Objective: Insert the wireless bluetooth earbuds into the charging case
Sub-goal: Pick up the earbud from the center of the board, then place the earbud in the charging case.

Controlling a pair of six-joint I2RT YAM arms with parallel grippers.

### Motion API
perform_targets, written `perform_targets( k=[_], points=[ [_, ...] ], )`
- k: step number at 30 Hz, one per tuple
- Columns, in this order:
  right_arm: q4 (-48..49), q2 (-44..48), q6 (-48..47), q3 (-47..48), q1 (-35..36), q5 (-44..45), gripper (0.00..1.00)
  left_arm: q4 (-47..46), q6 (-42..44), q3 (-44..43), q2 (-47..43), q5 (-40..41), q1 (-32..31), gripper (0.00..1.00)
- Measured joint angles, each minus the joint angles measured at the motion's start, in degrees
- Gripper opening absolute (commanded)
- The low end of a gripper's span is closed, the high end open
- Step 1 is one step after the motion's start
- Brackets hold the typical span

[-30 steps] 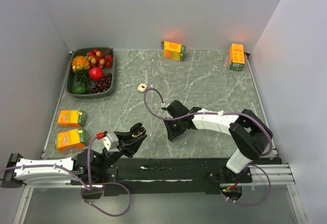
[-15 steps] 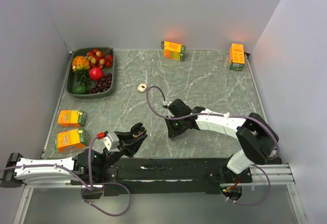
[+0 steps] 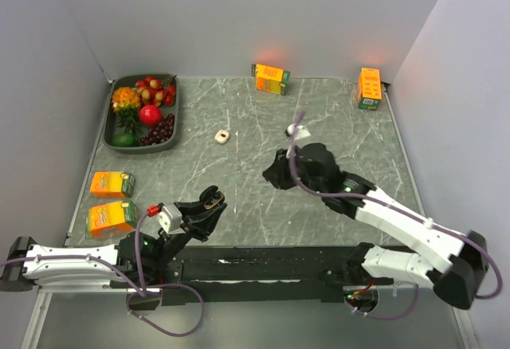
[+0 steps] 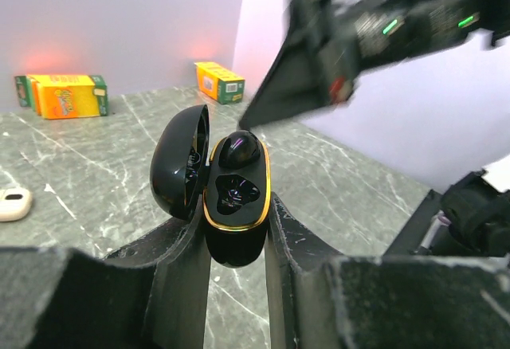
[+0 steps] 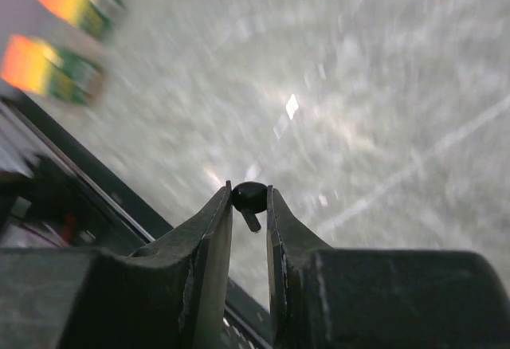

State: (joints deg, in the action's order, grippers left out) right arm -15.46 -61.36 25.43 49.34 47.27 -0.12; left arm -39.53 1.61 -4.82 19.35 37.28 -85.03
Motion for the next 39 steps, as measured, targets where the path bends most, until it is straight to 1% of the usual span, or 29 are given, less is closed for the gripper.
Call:
perform_targets(
  k=[2, 7, 12, 17, 22, 26, 32, 39],
  points=[
    [3.15, 4.07, 0.02, 0.02, 0.33, 1.53, 0.00, -1.70, 0.76, 0.00, 1.51, 0.57, 0.00, 0.01],
    [9.73, 9.99, -1.36, -0.61, 2.97, 4.87, 0.00, -8.39, 2.12, 0.00, 6.93, 2.95, 0.02, 0.01],
    [17.62, 14.43, -4.55, -2.93, 9.81, 8.79, 0.00, -14.40, 2.01, 0.00, 10.71, 3.72, 1.81, 0.01],
    [23.37, 14.86, -7.85, -2.97, 17.31, 10.84, 0.00, -17.77, 0.57, 0.00, 11.65, 3.26, 4.57, 0.01],
    [29.83, 13.27, -10.38, -2.97, 21.55, 11.28, 0.00, -18.71, -1.03, 0.00, 11.61, 2.08, 5.46, 0.01],
    [34.03, 8.35, -11.85, -2.29, 23.06, 10.71, 0.00, -18.01, -2.29, 0.00, 11.47, 0.98, 5.57, 0.01],
    [35.91, -0.11, -13.90, 0.39, 25.09, 8.00, 0.00, -14.78, -3.26, 0.00, 9.55, -0.52, 5.62, 0.01],
    [36.04, -2.73, -15.65, 1.51, 26.10, 5.66, 0.00, -11.10, -4.26, 0.00, 6.71, -1.46, 5.73, 0.01]
  ],
)
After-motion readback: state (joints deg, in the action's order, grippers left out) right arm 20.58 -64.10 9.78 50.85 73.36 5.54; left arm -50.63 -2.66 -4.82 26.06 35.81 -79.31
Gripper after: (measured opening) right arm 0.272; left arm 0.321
